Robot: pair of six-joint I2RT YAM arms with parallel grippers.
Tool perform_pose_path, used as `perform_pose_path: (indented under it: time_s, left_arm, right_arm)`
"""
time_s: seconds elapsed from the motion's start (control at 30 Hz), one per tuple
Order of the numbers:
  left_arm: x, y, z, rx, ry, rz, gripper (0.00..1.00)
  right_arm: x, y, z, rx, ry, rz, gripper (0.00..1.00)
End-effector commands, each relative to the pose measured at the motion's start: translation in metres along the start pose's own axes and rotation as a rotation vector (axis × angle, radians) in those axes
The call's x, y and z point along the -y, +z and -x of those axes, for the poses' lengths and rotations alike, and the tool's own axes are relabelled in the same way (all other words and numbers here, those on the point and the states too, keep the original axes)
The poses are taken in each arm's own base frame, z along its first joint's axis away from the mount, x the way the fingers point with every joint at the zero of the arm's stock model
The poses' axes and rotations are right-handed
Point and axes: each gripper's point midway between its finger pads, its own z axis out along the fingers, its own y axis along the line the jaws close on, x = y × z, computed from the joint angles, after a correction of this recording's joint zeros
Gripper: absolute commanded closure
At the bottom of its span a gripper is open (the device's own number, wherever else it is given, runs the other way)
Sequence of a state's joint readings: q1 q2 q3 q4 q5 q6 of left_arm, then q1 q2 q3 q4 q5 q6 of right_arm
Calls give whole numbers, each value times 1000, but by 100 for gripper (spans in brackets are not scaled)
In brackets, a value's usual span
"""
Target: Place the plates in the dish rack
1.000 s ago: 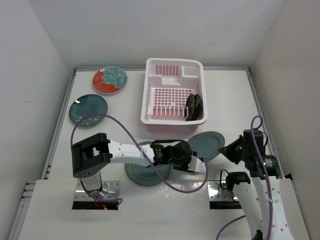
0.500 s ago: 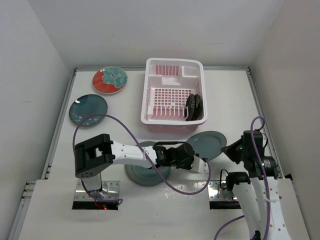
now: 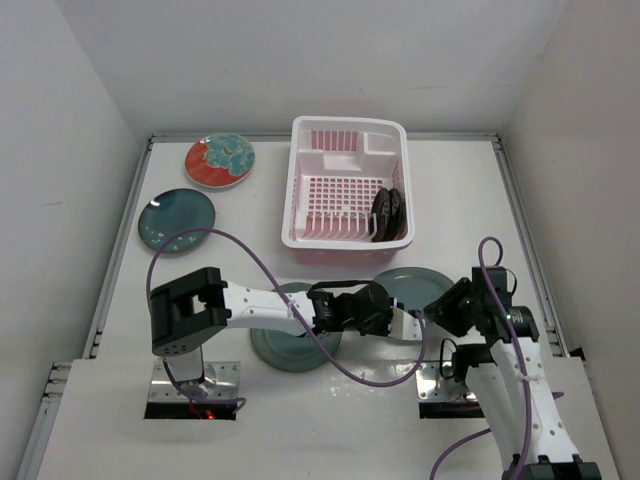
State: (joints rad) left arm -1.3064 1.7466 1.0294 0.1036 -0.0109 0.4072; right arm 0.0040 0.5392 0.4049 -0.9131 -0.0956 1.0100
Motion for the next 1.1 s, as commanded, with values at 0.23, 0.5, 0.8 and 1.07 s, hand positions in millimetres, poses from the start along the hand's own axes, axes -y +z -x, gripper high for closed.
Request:
perform_pose_path:
  time_s: [0.23,0.5,0.8,1.07]
  left_arm:
    - [-2,2,40,148,-92,-50,100]
    - [-3,-7,63,219,-39,-129,21]
    - [-81,-35,111,422,-8,-1,13]
    - [-198,-115,183,773,-201,-17,15]
  right_arm:
    - [-18,16,7,17,-4,91,100]
    - [4,-46,74,384,-41,-108,100]
    - [-51,-131,149,616,-326,-136,100]
    - [-136,-204,218,786,-499,-53,100]
